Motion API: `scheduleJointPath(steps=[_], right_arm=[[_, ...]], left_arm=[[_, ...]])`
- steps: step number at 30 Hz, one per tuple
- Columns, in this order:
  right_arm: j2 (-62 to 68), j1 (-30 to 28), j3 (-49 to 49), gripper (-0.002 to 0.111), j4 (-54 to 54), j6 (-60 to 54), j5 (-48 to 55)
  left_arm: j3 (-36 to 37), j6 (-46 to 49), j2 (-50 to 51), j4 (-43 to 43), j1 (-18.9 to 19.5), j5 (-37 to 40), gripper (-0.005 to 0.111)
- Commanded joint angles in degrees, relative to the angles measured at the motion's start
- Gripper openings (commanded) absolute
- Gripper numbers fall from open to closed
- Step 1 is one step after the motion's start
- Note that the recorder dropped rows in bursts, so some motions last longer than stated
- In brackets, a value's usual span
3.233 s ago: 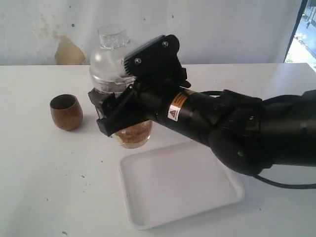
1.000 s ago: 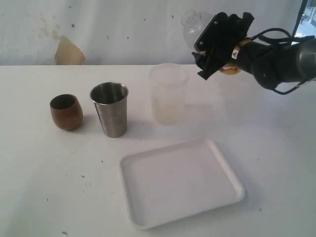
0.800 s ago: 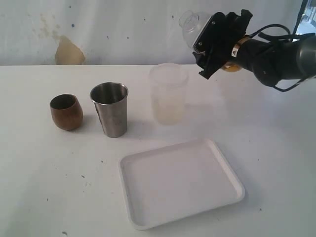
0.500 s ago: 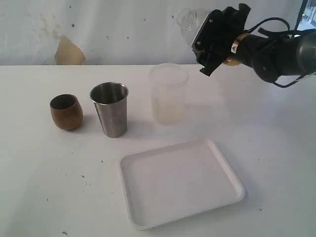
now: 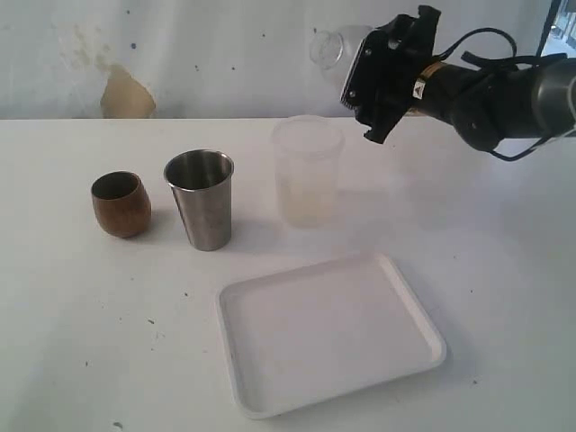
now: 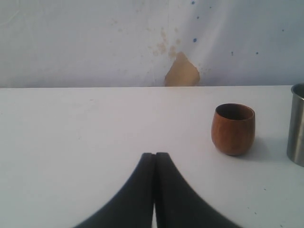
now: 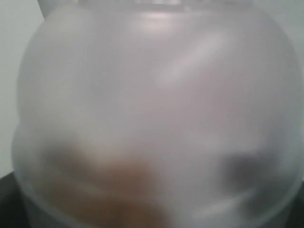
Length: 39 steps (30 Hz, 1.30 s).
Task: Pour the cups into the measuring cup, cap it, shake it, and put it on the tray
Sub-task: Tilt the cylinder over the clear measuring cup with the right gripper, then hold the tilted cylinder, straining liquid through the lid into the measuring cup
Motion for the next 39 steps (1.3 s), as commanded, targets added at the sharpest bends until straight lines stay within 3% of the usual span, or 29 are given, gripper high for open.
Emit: scheduleJointPath(steps=[1,18,39], right_arm=[[-0.12,-1.75,-1.09,0.000,-0.70,-0.10,-4.00],[0.14,-1.91,-1.09,0.000,-1.71,-18.73,-4.64],[0.14,-1.91,-1.09,0.000,-1.71,-30.03,-4.52]], left_arm=[[0.24,0.00,-0.32,0.23,-0.23,-0.61,0.000],[0.24,0.00,-0.32,0.23,-0.23,-0.61,0.000],[0.24,0.00,-0.32,0.23,-0.23,-0.61,0.000]])
